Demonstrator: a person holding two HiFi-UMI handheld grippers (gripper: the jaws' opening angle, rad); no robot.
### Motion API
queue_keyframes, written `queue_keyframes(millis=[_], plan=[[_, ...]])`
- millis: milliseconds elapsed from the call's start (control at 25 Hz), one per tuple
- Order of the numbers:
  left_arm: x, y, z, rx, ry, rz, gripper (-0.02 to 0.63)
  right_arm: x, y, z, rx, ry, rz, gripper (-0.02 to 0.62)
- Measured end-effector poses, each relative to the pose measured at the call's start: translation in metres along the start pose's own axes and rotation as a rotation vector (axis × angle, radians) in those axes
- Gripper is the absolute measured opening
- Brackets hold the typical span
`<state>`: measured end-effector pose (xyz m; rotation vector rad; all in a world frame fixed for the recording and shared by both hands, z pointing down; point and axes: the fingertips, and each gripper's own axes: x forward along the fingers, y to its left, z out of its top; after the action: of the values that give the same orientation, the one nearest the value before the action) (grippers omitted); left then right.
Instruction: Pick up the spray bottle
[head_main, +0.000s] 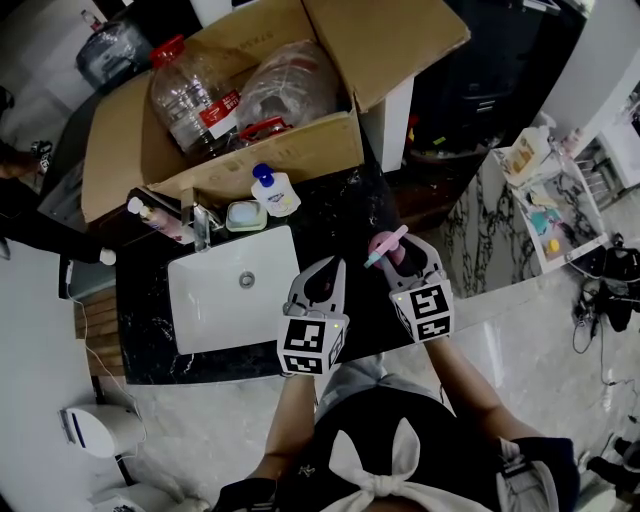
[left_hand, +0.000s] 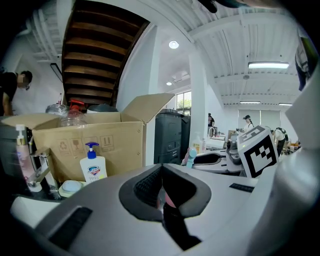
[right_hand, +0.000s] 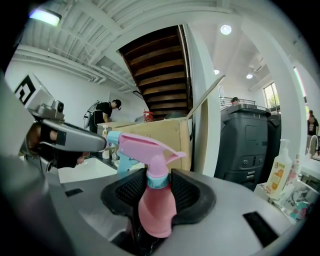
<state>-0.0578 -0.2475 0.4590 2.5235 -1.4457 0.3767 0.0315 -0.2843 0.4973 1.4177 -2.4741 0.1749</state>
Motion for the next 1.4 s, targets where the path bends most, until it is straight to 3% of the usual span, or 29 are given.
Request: queue_keyframes(millis=[1400], plan=[[-0.049,-0.030,0.014,0.031,-0.072,-0.008,0.026,-0.076,0.034,0.061,-0.015,-0.177,0.016,0.150]])
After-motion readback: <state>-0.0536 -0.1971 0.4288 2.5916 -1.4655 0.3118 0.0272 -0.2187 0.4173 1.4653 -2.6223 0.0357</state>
